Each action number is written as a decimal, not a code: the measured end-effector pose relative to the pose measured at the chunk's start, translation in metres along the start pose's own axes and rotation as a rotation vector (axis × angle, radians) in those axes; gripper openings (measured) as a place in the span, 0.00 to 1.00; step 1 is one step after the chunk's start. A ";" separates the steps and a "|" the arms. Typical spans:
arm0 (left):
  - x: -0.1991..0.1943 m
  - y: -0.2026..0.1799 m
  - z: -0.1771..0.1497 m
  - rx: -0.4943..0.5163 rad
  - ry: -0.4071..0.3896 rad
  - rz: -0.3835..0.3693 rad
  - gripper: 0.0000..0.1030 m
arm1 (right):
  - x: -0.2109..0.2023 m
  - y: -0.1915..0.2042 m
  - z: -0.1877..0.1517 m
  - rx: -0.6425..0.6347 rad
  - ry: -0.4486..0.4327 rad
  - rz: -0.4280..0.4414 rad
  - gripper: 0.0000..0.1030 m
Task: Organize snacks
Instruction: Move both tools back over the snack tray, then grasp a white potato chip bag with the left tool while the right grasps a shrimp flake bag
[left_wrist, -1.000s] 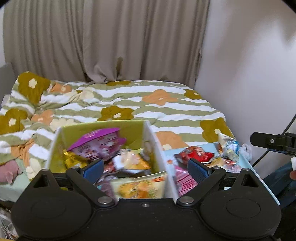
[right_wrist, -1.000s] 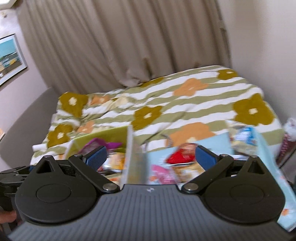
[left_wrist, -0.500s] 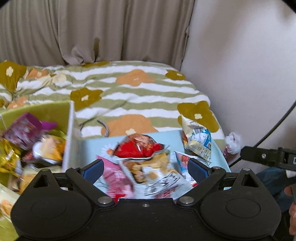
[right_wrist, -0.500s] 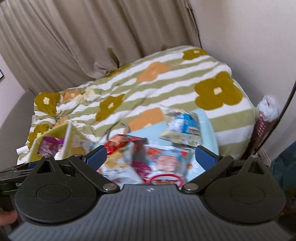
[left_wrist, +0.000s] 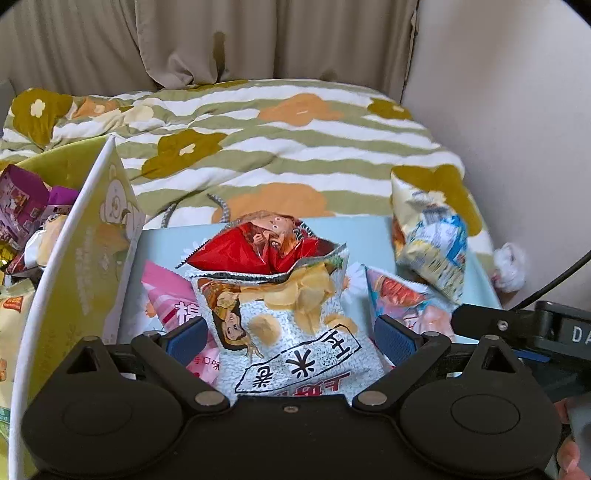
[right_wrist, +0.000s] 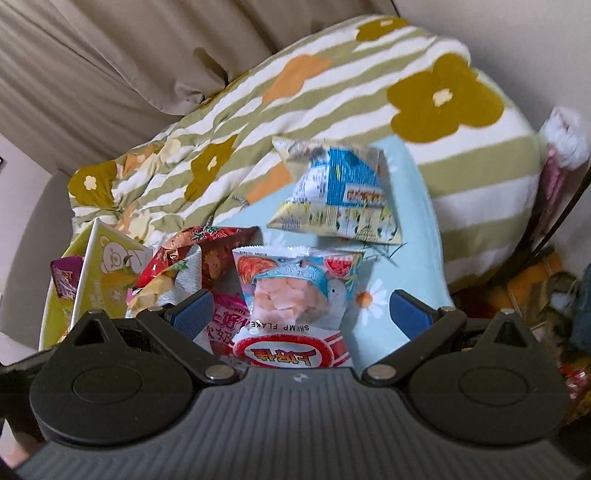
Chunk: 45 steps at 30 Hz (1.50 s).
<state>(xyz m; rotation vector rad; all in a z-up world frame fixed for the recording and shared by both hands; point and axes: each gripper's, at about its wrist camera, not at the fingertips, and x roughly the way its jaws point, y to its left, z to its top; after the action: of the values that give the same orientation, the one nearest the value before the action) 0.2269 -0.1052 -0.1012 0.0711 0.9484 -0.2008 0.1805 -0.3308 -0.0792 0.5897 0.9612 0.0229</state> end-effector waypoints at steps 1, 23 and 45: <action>0.002 -0.001 0.000 0.005 0.002 0.011 0.96 | 0.006 -0.002 0.000 0.009 0.007 0.009 1.00; 0.003 0.002 -0.011 0.034 0.026 0.066 0.65 | 0.053 -0.004 -0.005 0.013 0.083 0.075 1.00; -0.029 0.007 -0.028 0.031 -0.081 0.046 0.56 | 0.047 0.013 -0.013 -0.113 0.069 0.058 0.76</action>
<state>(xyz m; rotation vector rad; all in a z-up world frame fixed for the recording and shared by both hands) 0.1896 -0.0899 -0.0945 0.1126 0.8626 -0.1750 0.2013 -0.3011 -0.1143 0.5150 1.0023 0.1495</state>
